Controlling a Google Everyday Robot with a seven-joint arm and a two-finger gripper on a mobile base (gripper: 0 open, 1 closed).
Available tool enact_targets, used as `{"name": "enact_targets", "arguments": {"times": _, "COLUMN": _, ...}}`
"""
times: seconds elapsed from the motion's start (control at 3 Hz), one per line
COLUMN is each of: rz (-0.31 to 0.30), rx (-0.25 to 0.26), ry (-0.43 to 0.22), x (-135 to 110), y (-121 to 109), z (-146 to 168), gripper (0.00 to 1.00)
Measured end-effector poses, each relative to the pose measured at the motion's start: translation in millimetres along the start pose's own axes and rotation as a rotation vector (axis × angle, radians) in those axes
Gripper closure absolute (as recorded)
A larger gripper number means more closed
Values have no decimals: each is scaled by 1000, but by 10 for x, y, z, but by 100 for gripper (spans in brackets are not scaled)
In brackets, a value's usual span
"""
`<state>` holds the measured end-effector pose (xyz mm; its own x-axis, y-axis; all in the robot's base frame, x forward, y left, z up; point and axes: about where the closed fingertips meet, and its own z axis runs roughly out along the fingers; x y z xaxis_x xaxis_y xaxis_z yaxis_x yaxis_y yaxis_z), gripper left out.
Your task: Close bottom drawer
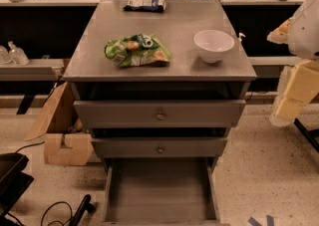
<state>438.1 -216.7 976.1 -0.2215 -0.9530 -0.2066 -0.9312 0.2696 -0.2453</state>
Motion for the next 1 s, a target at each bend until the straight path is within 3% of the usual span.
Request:
{"name": "enact_targets", "arguments": {"times": 0.67, "rz": 1, "rx": -6, "ry": -37, "x": -1, "y": 63, "z": 184, "gripper": 0}}
{"name": "enact_targets", "arguments": {"times": 1.0, "rz": -19, "rx": -36, "ry": -140, "x": 6, "y": 390, "z": 712, "gripper": 0}}
